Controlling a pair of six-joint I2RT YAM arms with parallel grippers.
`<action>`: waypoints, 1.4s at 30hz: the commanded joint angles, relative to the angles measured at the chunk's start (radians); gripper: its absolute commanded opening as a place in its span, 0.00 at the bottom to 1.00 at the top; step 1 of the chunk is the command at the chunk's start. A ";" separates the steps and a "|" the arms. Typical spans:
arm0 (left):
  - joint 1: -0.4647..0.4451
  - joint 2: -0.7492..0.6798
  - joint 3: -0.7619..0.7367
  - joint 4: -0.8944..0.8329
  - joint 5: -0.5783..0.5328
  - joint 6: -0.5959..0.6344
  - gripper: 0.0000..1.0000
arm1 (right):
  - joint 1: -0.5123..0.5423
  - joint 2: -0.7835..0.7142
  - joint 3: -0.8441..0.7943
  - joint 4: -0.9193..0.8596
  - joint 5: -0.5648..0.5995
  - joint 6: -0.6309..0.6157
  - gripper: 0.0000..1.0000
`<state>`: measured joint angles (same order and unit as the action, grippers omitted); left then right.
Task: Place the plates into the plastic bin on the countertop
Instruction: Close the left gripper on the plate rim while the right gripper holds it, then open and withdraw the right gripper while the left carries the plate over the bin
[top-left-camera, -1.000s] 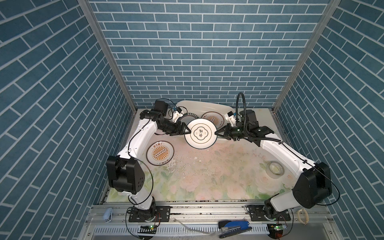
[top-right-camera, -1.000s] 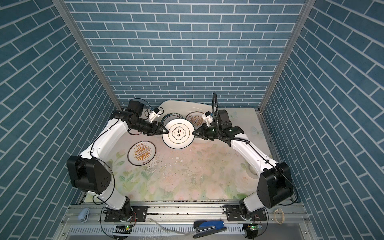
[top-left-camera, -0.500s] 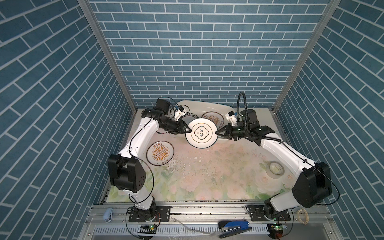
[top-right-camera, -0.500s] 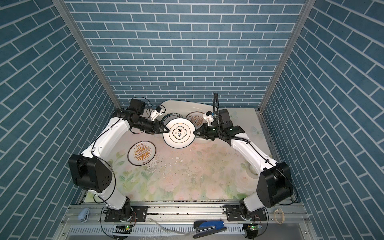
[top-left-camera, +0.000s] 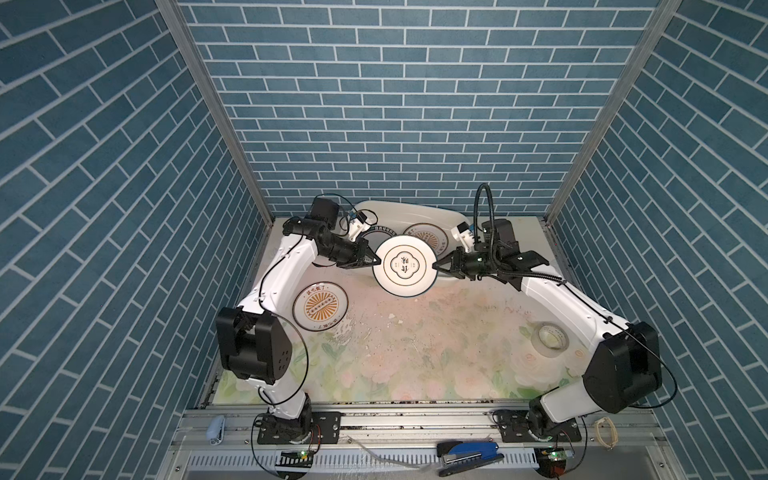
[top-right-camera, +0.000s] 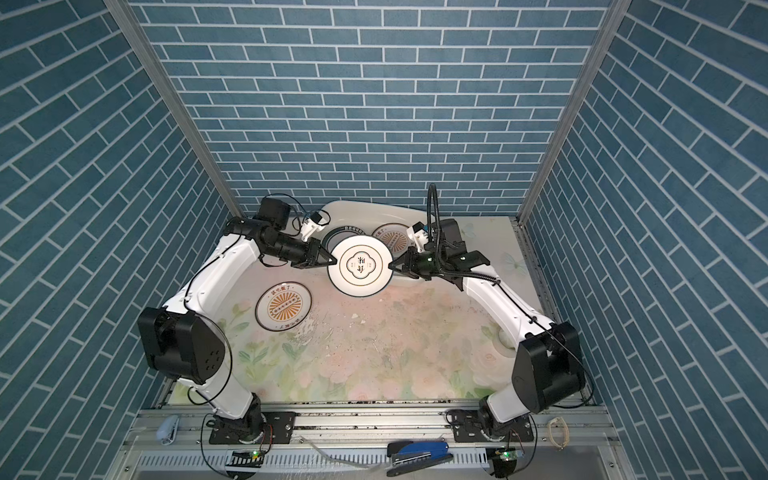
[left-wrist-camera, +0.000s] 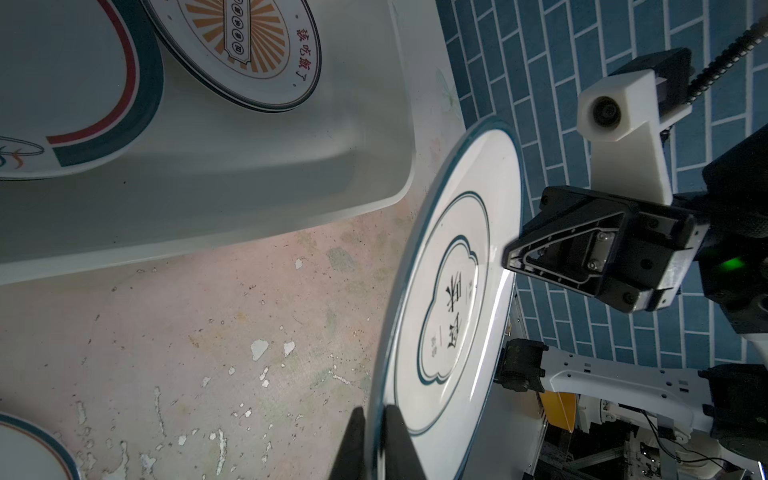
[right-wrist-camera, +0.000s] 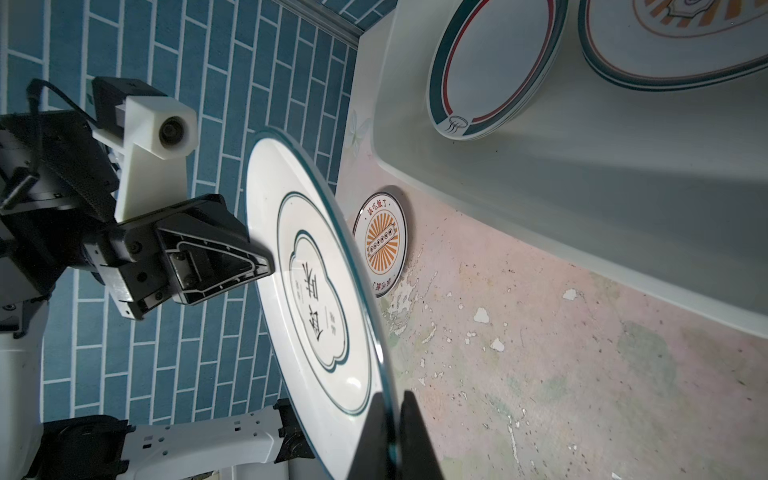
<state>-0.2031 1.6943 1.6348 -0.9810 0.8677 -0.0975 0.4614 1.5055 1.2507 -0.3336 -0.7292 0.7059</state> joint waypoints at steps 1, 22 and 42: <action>-0.011 0.024 0.025 -0.013 -0.006 0.023 0.00 | -0.003 0.005 0.044 0.027 -0.012 0.009 0.00; -0.009 0.178 0.277 0.105 -0.122 -0.032 0.00 | -0.199 -0.106 -0.009 -0.024 0.182 0.030 0.39; -0.068 0.653 0.603 0.376 -0.223 -0.300 0.00 | -0.213 -0.270 -0.146 -0.071 0.267 0.095 0.39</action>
<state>-0.2512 2.3348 2.1845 -0.6838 0.6491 -0.3435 0.2478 1.2778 1.1141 -0.3904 -0.4877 0.7704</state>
